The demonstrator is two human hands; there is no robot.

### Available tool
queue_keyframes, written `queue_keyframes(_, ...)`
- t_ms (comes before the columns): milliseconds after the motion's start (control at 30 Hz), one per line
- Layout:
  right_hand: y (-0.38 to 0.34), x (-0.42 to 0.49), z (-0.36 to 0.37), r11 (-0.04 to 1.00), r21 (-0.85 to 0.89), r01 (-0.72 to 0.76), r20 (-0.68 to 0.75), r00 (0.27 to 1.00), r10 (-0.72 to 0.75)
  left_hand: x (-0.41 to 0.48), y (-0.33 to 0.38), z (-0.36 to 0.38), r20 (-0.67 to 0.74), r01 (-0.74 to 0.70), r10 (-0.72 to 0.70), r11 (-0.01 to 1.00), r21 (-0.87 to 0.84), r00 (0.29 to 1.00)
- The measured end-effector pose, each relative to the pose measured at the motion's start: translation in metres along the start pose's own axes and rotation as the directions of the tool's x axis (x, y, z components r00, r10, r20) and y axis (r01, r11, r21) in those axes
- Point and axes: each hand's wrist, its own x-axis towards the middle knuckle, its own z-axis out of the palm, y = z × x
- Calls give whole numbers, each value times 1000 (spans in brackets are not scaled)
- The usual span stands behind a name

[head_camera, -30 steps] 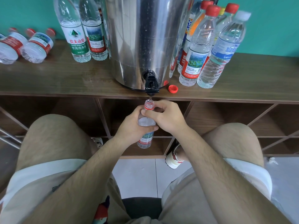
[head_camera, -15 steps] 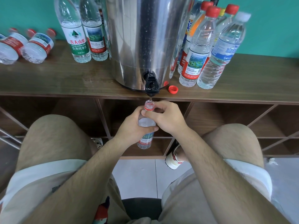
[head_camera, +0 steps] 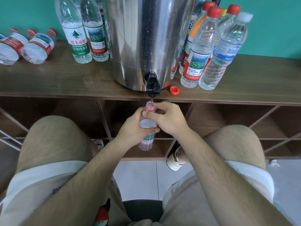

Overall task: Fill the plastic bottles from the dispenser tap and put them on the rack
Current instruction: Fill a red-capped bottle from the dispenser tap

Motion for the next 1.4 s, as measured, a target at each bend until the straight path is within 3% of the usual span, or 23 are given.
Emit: queue_keyframes(1400, 0, 0, 0, 999, -30, -11, 7, 1000, 11, 4, -6, 4, -8, -2, 2, 1000, 17, 1000)
